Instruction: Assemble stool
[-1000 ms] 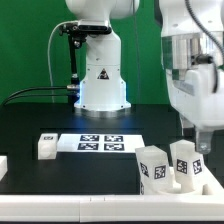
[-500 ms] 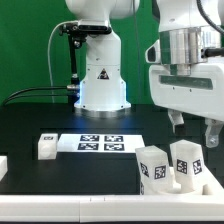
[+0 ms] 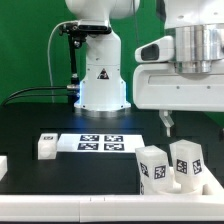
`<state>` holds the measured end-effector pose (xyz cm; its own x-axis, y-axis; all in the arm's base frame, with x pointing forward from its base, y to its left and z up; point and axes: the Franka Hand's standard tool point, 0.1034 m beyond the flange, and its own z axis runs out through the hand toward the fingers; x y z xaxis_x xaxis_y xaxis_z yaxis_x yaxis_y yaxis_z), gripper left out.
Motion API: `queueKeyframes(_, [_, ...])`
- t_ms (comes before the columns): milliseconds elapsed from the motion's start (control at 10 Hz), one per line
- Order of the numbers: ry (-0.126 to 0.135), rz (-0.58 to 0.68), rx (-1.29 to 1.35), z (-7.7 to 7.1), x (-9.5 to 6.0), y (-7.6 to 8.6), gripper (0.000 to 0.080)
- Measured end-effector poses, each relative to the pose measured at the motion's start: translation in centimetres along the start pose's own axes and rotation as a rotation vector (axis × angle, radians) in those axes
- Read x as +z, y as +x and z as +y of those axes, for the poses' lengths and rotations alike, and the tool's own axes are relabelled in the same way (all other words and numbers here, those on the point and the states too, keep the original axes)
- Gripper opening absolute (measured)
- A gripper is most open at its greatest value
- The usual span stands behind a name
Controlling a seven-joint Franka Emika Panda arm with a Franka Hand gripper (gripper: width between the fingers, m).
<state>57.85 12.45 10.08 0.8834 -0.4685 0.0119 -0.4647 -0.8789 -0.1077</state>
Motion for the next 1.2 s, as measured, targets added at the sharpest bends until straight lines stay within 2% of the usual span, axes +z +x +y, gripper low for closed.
queueKeyframes(100, [-0.031, 0.019, -0.067, -0.6, 0.1, -0.5, 0.0649])
queueKeyframes(400, [-0.052, 0.026, -0.234, -0.2, 0.1, -0.1, 0.0649])
queueKeyframes(500, [-0.069, 0.032, -0.353, -0.2, 0.0, 0.0, 0.0649])
queueKeyframes(700, [-0.109, 0.057, -0.817, -0.8, 0.0, 0.4, 0.0649])
queueKeyframes(900, [-0.151, 0.004, -1.069, -0.7, 0.2, -0.3, 0.0649])
queueKeyframes(1000, [-0.127, 0.116, -1.073, -0.1, -1.2, 0.5, 0.0649])
queueKeyframes(1100, [-0.143, 0.111, -1.115, 0.9, -1.3, 0.3, 0.0649])
queueKeyframes(1200, [-0.157, 0.111, -1.145, 0.9, -1.3, 0.5, 0.0649])
